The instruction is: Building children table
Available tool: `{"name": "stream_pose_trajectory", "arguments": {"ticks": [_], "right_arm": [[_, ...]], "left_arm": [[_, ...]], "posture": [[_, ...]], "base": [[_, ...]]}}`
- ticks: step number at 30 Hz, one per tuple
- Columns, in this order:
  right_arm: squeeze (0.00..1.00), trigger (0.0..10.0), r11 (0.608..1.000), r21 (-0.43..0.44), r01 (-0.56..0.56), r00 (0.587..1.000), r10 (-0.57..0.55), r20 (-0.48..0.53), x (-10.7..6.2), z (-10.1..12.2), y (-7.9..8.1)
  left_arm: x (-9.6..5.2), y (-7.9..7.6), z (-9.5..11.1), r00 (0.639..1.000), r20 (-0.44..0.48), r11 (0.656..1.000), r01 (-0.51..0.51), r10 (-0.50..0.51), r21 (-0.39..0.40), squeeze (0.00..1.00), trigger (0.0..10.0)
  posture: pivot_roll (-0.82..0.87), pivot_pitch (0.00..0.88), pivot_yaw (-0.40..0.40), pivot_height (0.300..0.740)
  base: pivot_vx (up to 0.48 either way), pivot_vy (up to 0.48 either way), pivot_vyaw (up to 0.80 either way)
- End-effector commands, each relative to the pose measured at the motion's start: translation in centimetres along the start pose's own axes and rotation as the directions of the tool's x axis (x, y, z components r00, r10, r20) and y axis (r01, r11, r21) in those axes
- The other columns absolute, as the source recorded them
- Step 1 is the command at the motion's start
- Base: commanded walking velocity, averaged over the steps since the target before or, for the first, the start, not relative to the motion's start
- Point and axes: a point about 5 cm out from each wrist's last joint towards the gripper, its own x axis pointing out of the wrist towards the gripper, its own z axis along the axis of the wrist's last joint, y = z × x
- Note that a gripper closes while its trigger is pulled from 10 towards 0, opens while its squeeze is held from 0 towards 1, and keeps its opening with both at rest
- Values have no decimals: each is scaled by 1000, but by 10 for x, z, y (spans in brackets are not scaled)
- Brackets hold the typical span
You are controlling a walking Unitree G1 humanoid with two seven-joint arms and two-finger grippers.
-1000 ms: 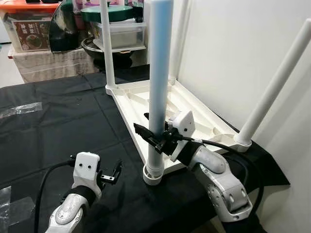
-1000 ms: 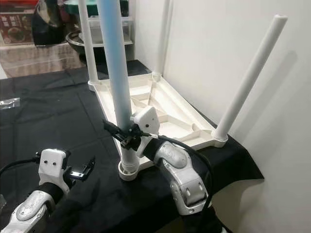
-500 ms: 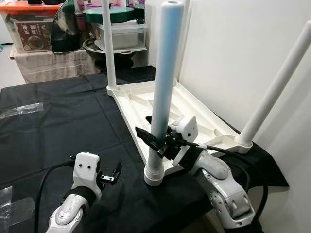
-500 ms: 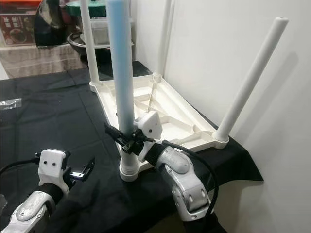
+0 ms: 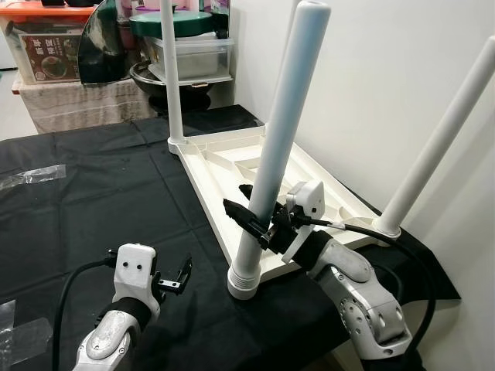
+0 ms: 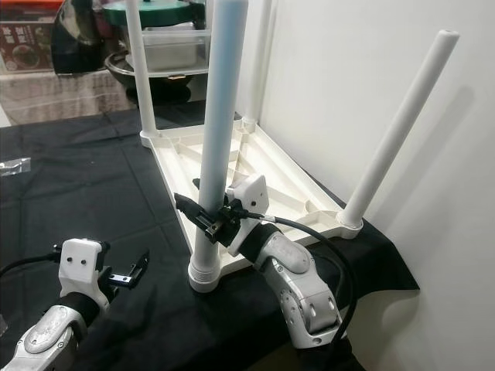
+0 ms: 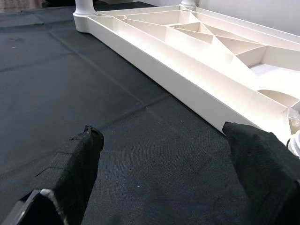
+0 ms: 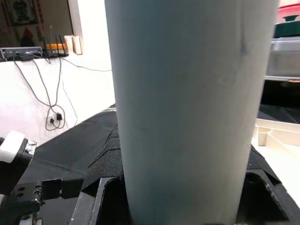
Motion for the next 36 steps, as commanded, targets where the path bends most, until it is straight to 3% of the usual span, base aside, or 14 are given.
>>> {"name": "stream_pose_trajectory", "arguments": {"ticks": [1,4,6,7,8,10,11,12,13,18,21,27,31,36], "right_arm": [[0,10000,998,44,48,982,-40,-184,-7,-35,-2],[0,10000,994,18,103,971,-97,-218,-5,-38,-8],[0,10000,973,-3,232,945,-227,-237,-3,-38,-20],[0,10000,973,-3,232,945,-227,-237,-3,-38,-20],[0,10000,918,-45,393,884,-391,-257,-5,-39,-35],[0,10000,749,-113,653,705,-656,-268,-16,-40,-58],[0,10000,749,-113,653,705,-656,-268,-16,-40,-58],[0,10000,686,-138,715,643,-722,-256,-20,-40,-62],[0,10000,664,-146,733,623,-742,-245,-21,-39,-63],[0,10000,601,-148,785,562,-792,-239,-23,-36,-61],[0,10000,590,-161,791,553,-802,-226,-23,-33,-60],[0,10000,531,-154,833,495,-840,-219,-27,-32,-68],[0,10000,541,-70,838,514,-827,-228,-21,-33,-68],[0,10000,566,-27,824,549,-809,-212,-15,-29,-67]], "left_arm": [[0,-2,-4,1000,-19,1000,5,-5,-17,0,10000],[0,-2,-4,1000,-18,1000,6,-6,-17,0,10000],[0,-3,-4,1000,-17,1000,6,-6,-17,0,10000],[0,-3,-4,1000,-17,1000,6,-6,-17,0,10000],[0,-2,-4,1000,-17,1000,4,-4,-17,0,10000],[-1,-2,-4,1000,-16,1000,-1,1,-16,0,10000],[-1,-2,-4,1000,-16,1000,-1,1,-16,0,10000],[0,-1,-4,1000,-14,1000,-6,6,-15,0,10000],[0,-1,-4,1000,-13,1000,-9,9,-14,0,10000],[0,1,-2,1000,-10,1000,-11,11,-12,0,10000],[1,2,-3,1000,-11,1000,-12,12,-9,0,10000],[3,1,-4,1000,-8,1000,-18,18,-9,0,10000],[4,0,-5,1000,-9,1000,-21,21,-7,0,10000],[5,2,-4,1000,-7,1000,-24,24,-7,0,10000]], "posture": [[108,0,-88,740],[108,0,-90,740],[104,0,-90,740],[104,0,-90,740],[105,0,-91,740],[106,0,-96,740],[106,0,-96,740],[111,0,-98,740],[111,0,-98,740],[106,0,-94,740],[94,0,-92,740],[90,0,-94,740],[89,0,-97,740],[91,0,-97,740]], "base": [[0,0,0],[0,0,0],[0,0,0],[0,0,0],[0,0,0],[0,0,0],[0,0,0],[0,0,0],[0,0,0],[0,0,0],[0,0,0],[0,0,0],[0,0,0],[0,0,0]]}}
